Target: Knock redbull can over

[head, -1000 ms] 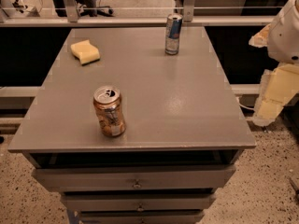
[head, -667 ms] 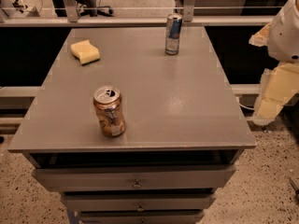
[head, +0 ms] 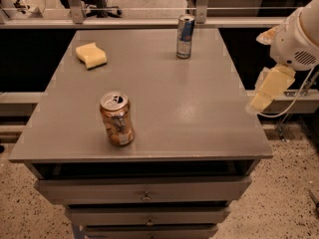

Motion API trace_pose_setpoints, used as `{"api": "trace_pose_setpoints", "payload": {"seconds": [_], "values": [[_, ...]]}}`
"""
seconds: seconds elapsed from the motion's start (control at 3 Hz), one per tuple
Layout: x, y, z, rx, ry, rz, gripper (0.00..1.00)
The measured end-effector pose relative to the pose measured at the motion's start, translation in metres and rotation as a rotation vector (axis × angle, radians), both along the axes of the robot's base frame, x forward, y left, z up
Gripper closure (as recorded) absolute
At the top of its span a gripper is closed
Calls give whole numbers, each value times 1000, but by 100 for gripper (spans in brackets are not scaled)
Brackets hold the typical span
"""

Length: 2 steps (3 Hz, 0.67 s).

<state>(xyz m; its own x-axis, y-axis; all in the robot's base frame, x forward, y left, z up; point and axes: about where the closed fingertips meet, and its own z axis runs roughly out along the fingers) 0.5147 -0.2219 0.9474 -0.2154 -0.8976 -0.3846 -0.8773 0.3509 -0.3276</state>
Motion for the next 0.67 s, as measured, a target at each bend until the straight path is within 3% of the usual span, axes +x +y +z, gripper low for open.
{"api": "trace_pose_setpoints", "payload": {"seconds": [0.67], "values": [[111,7,-36,247,-118,-107,0]]}}
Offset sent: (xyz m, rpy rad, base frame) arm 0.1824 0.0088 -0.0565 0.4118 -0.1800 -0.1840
